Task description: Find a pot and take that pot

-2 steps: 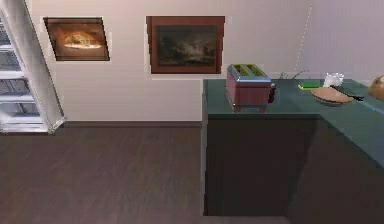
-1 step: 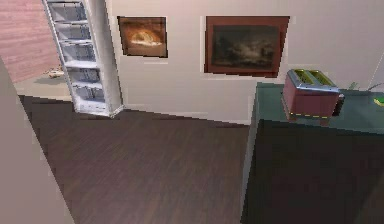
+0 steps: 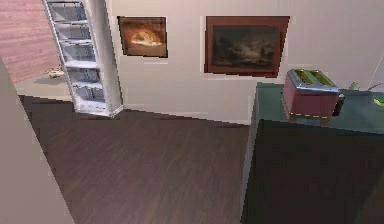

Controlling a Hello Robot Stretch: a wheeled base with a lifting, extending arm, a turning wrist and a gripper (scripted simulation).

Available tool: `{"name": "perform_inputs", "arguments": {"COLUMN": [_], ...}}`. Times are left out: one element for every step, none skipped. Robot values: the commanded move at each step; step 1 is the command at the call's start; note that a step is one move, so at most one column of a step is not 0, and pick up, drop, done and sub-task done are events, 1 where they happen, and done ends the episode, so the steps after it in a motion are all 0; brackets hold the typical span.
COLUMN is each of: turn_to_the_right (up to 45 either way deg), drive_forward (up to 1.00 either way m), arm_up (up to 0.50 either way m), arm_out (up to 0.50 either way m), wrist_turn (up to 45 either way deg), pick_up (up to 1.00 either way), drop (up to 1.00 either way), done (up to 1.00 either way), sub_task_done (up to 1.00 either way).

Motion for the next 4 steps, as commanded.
{"name": "perform_inputs", "arguments": {"turn_to_the_right": [0.0,0.0,0.0,0.0], "drive_forward": [0.0,0.0,0.0,0.0], "arm_up": [0.38,0.0,0.0,0.0], "arm_out": [0.0,0.42,0.0,0.0], "wrist_turn": [0.0,0.0,45.0,45.0], "pick_up": [0.0,0.0,0.0,0.0], "drop": [0.0,0.0,0.0,0.0], "done": [0.0,0.0,0.0,0.0], "sub_task_done": [0.0,0.0,0.0,0.0]}}
